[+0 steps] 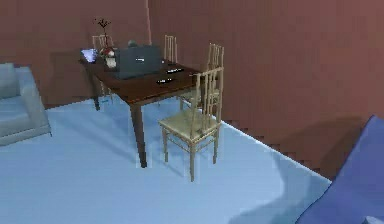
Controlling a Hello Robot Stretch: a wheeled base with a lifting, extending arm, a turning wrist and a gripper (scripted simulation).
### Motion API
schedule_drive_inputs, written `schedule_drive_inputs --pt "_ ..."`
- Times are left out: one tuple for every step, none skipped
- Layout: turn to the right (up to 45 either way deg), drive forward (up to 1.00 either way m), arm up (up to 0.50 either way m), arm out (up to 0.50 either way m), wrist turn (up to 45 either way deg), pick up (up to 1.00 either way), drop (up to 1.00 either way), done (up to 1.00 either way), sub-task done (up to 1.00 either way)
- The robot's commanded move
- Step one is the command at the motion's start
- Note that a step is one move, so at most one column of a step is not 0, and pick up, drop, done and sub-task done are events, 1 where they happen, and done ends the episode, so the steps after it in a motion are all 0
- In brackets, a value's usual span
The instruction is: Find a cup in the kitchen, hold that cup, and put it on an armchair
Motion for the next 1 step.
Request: schedule_drive_inputs --pt "0.0 0.95 0.00 0.00 0.0 0.00 0.00 0.00 0.00"
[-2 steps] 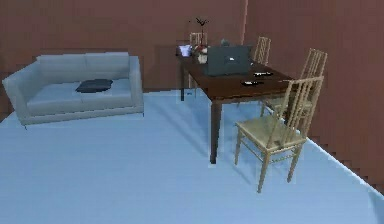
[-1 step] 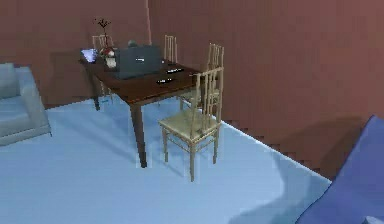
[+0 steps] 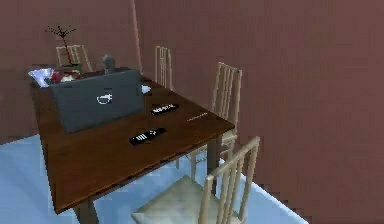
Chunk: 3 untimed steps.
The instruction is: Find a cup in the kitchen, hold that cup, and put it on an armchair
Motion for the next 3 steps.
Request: schedule_drive_inputs --pt "45.0 0.00 0.00 0.00 0.0 0.00 0.00 0.00 0.00" --pt "18.0 0.00 0.00 0.00 0.0 0.00 0.00 0.00 0.00" --pt "0.0 0.65 0.00 0.00 0.0 0.00 0.00 0.00 0.00"
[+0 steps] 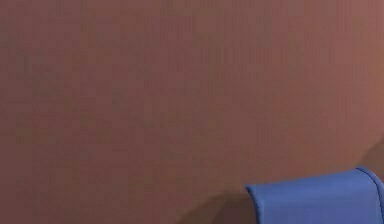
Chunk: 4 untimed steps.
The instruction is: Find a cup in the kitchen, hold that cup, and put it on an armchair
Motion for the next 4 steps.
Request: schedule_drive_inputs --pt "45.0 0.00 0.00 0.00 0.0 0.00 0.00 0.00 0.00" --pt "45.0 0.00 0.00 0.00 0.0 0.00 0.00 0.00 0.00" --pt "45.0 0.00 0.00 0.00 0.0 0.00 0.00 0.00 0.00" --pt "21.0 0.00 0.00 0.00 0.0 0.00 0.00 0.00 0.00"
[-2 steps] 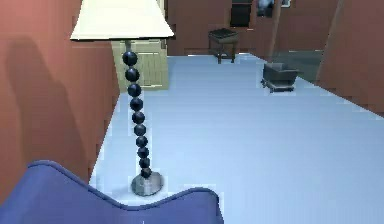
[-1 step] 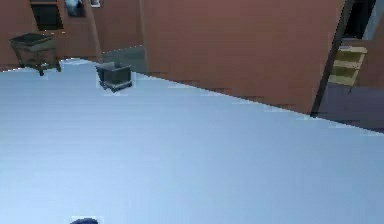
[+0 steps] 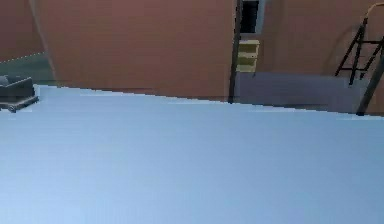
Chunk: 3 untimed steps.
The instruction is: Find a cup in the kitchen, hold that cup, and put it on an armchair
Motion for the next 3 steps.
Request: schedule_drive_inputs --pt "-45.0 0.00 0.00 0.00 0.0 0.00 0.00 0.00 0.00" --pt "-45.0 0.00 0.00 0.00 0.0 0.00 0.00 0.00 0.00" --pt "-45.0 0.00 0.00 0.00 0.0 0.00 0.00 0.00 0.00"
